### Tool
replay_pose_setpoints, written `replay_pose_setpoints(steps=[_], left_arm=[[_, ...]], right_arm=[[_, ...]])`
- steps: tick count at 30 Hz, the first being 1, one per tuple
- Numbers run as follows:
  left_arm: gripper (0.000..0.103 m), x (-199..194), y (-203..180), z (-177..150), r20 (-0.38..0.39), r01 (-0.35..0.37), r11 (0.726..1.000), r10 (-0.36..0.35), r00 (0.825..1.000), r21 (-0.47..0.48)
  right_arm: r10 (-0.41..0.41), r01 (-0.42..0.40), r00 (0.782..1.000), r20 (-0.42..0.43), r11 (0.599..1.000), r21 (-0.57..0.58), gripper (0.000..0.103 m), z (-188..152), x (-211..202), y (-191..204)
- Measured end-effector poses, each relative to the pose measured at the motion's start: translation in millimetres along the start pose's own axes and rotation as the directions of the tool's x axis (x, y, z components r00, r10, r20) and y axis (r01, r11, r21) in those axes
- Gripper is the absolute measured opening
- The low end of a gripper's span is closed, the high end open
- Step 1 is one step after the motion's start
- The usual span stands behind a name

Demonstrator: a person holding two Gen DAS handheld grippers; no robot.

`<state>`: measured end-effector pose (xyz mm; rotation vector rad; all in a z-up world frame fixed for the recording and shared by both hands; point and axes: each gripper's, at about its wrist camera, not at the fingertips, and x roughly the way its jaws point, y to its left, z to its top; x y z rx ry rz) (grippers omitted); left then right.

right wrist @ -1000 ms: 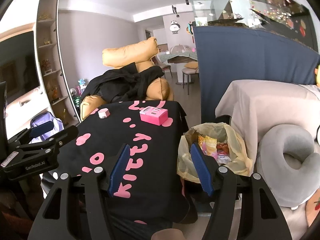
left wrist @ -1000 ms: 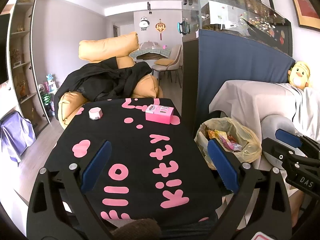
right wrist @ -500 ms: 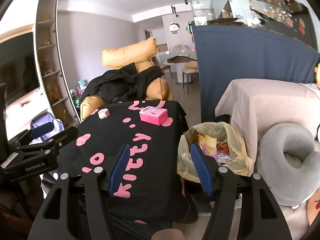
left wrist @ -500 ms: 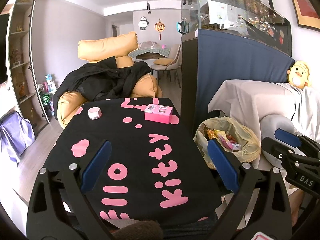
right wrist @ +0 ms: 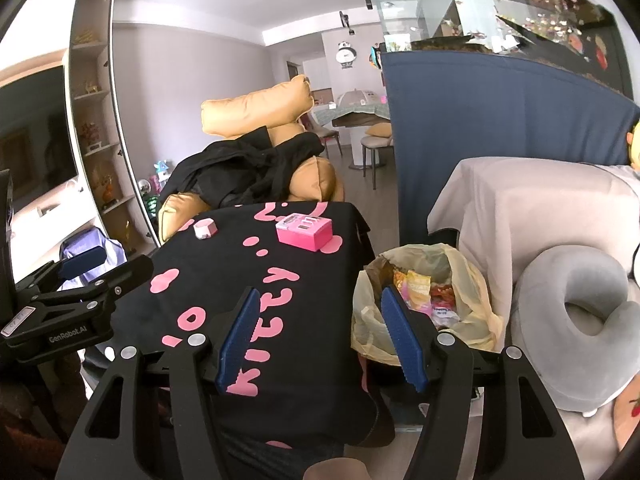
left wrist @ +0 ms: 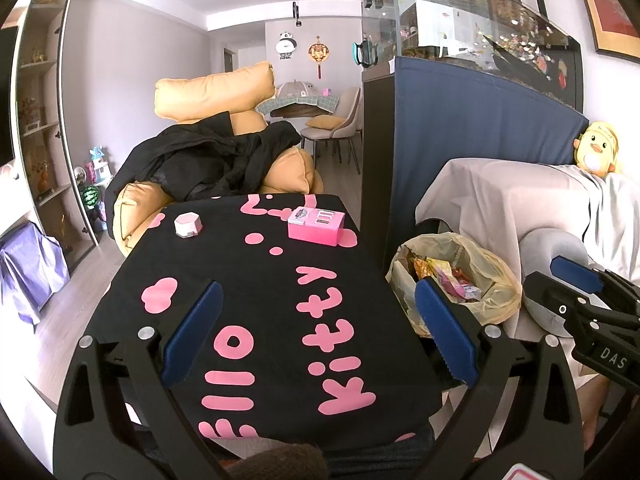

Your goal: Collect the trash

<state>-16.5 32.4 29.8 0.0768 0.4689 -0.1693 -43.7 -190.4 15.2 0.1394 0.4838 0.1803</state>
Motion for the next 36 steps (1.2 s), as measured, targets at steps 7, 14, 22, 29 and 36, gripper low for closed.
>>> replay_pose_setpoints(steps=[7, 14, 22, 29, 36], left_arm=[[0.092, 0, -2, -2, 0.003, 0.006, 1.0, -0.006, 1.0, 0.005], [0.092, 0, -4, -3, 0.002, 0.008, 1.0, -0.008, 1.0, 0.007], [0.092, 3, -1, -2, -0.011, 0.022, 1.0, -0.022, 1.0, 0.005], [0.092, 6, 5, 0, -0.019, 0.025, 1.0, -0.025, 1.0, -0.005], [0.092, 73, 89, 6, -0.167, -0.102, 0.984, 0.077, 0.983, -0.146]], right_arm=[[-0.001, 0.001, 1.0, 0.0, 1.0, 0.003, 0.06, 0, 0, 0], [-0.001, 0.001, 1.0, -0.001, 1.0, 0.003, 0.06, 0, 0, -1], [-0.003, 0.003, 1.0, -0.002, 1.0, 0.004, 0.06, 0, 0, -1], [0.0, 0.001, 1.0, -0.025, 1.0, 0.02, 0.06, -6, 8, -3], [0.041, -0.05, 0.981, -0.188, 0.998, -0.042, 0.07, 0, 89, 14]])
